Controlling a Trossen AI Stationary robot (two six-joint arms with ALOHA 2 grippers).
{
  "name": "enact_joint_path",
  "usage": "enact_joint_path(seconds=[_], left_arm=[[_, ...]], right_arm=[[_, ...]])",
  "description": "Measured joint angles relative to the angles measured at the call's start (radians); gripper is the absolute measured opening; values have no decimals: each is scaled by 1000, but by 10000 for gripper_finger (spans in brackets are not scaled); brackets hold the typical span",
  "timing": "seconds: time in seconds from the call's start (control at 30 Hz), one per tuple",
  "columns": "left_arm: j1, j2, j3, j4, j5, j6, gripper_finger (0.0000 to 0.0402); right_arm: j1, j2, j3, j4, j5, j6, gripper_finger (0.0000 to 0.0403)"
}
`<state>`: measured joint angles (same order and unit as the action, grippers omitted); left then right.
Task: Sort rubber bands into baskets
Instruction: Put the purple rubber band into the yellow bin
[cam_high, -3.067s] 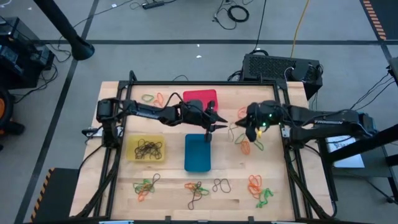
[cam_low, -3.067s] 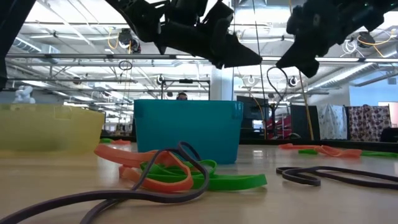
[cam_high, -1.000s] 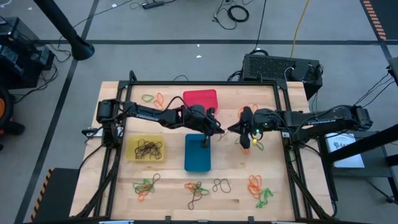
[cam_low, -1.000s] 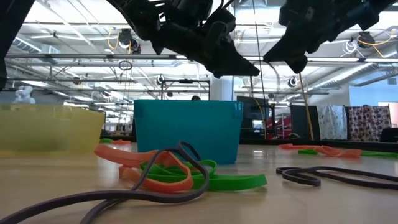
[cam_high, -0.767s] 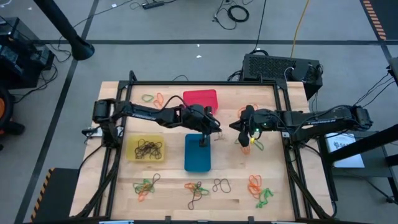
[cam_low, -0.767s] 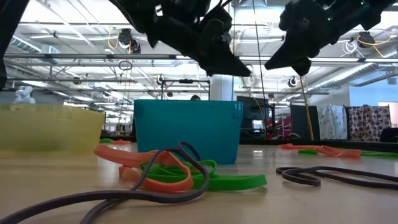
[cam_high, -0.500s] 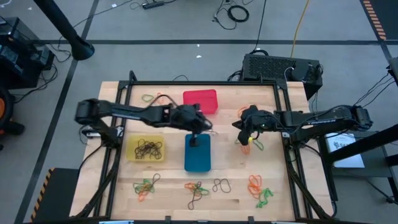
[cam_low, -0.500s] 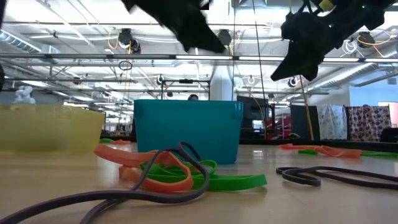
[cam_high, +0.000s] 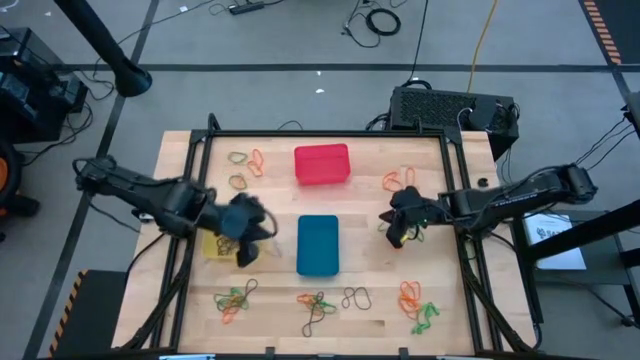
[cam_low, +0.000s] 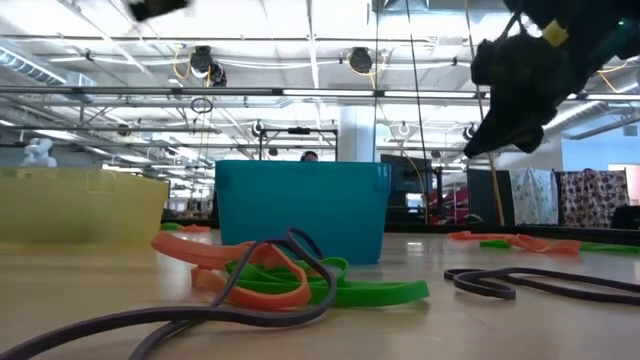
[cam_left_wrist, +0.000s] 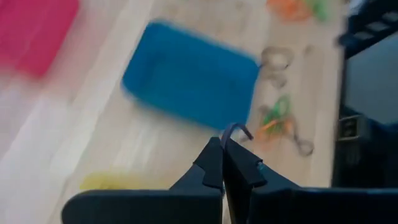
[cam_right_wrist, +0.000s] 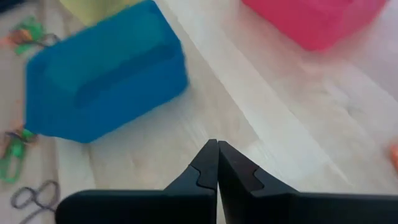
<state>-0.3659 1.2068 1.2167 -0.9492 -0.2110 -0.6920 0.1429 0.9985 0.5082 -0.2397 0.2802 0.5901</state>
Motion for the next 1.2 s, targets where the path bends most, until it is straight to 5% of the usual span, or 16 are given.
enact_joint_path(seconds=[0.17, 0.3, 1.2], left_arm=[[-116, 18, 0, -230, -135, -227, 0], [-153, 53, -1, -346, -150, -311, 0], [-160, 236, -1, -620, -133, -390, 17]], right_arm=[[84, 2, -36, 102, 102, -13, 0], [111, 1, -41, 134, 137, -95, 0], [134, -10, -34, 214, 80, -184, 0]])
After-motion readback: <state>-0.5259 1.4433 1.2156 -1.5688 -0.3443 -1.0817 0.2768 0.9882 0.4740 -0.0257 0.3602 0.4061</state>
